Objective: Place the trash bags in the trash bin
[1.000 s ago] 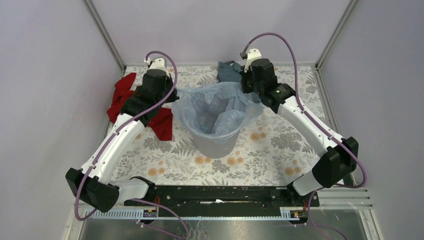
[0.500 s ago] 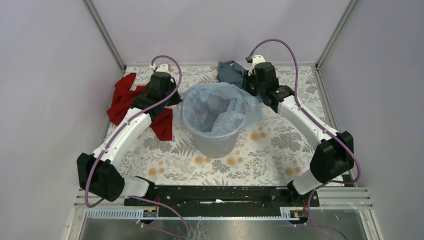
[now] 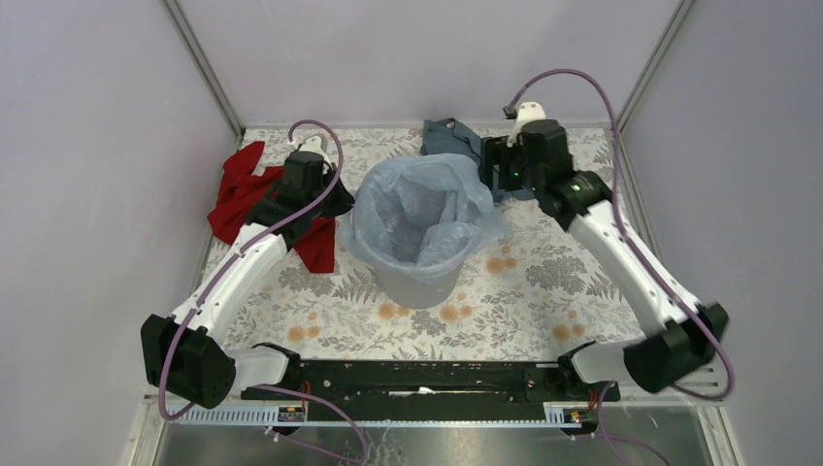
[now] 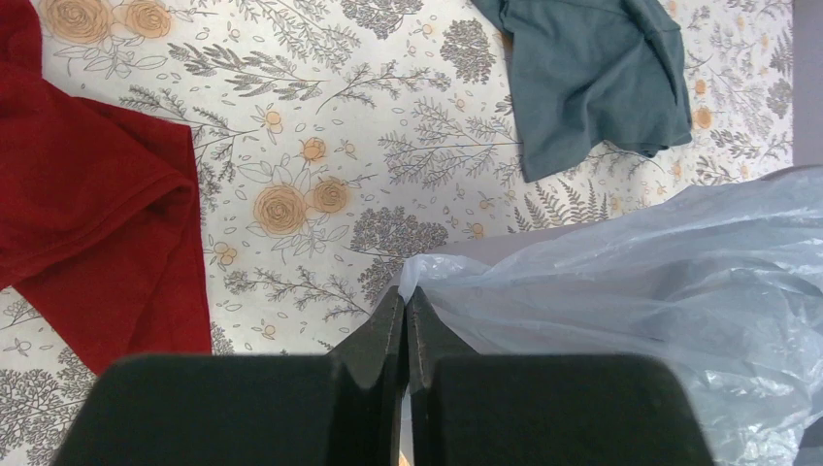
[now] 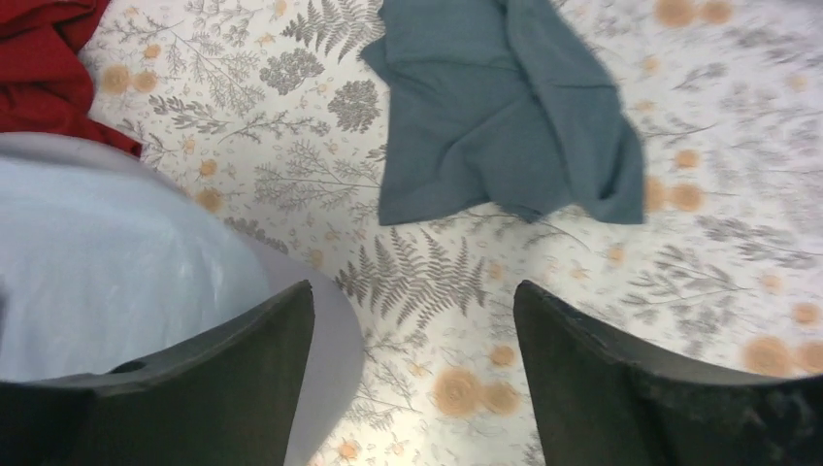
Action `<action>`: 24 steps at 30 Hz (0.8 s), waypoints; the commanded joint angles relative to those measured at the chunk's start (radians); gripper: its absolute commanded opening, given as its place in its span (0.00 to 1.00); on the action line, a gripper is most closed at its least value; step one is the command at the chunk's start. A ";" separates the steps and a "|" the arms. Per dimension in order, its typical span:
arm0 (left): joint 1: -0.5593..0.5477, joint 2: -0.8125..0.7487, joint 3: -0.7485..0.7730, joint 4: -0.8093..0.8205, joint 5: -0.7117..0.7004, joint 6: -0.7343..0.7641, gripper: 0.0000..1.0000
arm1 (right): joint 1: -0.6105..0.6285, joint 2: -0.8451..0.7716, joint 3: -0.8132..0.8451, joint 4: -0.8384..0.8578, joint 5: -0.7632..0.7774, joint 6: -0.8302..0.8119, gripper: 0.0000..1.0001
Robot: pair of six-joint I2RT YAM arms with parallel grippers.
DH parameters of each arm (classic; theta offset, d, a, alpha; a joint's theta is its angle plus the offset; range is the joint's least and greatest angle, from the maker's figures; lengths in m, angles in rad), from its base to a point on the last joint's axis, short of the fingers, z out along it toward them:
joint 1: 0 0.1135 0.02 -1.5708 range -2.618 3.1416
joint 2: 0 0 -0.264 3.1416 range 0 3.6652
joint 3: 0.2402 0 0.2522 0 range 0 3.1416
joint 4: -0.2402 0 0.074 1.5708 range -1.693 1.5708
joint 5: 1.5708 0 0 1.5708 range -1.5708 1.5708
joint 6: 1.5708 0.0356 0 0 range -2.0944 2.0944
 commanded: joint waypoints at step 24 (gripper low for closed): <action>0.006 -0.029 0.025 0.036 0.067 0.005 0.03 | 0.049 0.027 0.175 -0.048 -0.153 -0.096 0.29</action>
